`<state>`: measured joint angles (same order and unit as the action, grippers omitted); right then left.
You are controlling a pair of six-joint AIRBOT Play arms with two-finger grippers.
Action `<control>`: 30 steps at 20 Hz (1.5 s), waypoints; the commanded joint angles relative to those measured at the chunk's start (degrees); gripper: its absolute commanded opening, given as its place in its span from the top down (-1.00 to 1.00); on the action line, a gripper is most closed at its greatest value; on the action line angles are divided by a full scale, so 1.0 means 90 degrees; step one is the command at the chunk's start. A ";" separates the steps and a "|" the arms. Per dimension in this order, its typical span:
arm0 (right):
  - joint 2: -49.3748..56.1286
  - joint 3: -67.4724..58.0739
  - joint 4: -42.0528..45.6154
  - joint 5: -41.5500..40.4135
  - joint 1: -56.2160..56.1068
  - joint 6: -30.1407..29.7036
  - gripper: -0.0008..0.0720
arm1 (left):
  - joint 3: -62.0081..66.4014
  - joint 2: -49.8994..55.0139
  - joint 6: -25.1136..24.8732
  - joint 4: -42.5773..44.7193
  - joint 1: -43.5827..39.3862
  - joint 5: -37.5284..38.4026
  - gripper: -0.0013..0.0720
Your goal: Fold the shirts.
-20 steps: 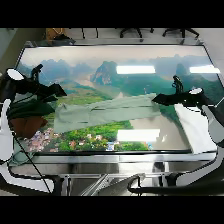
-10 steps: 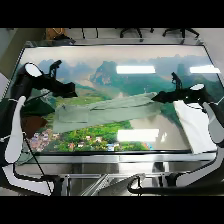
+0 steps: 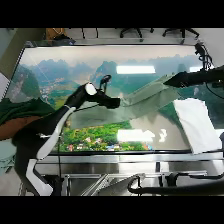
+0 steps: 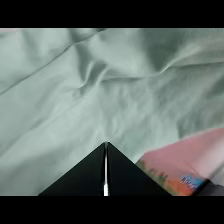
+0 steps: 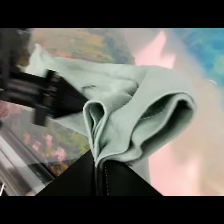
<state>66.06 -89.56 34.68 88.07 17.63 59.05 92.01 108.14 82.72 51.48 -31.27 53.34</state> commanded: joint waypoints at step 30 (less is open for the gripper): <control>0.2892 -0.0090 -0.1071 -0.7570 -0.6739 -0.0821 0.45 | 0.1090 -0.3781 -0.0554 -0.0240 0.4046 0.3313 0.91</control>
<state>83.96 -90.30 29.45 40.18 -32.67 59.77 107.18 77.84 80.86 49.25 2.63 83.61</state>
